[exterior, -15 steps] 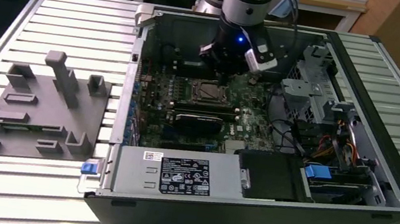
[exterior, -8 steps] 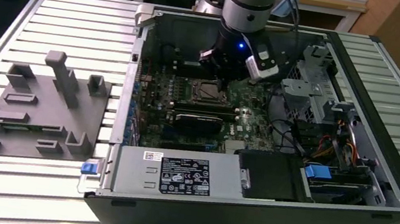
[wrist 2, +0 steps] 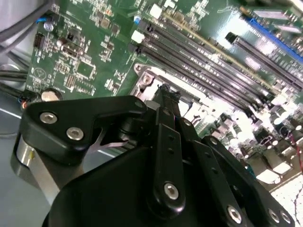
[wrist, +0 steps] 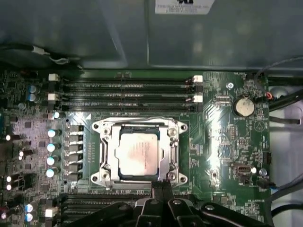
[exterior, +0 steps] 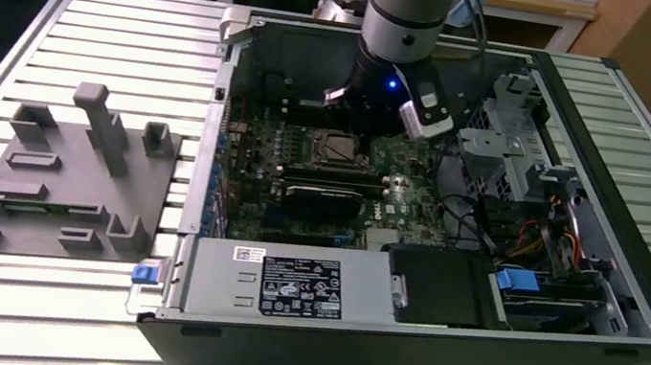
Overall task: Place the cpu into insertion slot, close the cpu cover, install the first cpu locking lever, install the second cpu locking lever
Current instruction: 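Install the second cpu locking lever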
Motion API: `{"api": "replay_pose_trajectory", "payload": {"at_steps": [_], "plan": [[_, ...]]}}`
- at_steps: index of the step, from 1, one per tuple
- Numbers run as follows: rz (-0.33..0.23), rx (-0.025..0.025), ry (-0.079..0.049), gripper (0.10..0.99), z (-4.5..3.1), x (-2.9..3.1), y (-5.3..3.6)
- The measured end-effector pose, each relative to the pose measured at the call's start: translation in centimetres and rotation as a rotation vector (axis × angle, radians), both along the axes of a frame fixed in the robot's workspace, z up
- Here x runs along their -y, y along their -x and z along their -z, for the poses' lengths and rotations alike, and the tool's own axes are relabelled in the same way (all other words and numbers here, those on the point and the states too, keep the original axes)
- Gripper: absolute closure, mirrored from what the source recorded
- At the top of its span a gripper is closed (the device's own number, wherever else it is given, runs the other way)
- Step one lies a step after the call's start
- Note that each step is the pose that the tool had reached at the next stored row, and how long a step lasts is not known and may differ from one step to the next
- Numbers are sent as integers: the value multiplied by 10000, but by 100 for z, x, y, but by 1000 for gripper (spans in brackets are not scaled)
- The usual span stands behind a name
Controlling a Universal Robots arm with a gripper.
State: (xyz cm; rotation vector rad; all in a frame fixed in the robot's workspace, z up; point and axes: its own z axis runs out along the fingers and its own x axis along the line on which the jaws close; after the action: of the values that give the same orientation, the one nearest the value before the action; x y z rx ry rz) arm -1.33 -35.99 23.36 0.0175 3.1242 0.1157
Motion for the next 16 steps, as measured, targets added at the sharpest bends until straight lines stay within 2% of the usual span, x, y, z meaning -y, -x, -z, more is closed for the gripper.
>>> {"api": "replay_pose_trajectory", "payload": {"at_steps": [5,13,16], "plan": [[-3,0,-11,980,2,88,29],[-4,5,-29,980,4,147,268],[-5,6,-73,980,33,147,315]]}}
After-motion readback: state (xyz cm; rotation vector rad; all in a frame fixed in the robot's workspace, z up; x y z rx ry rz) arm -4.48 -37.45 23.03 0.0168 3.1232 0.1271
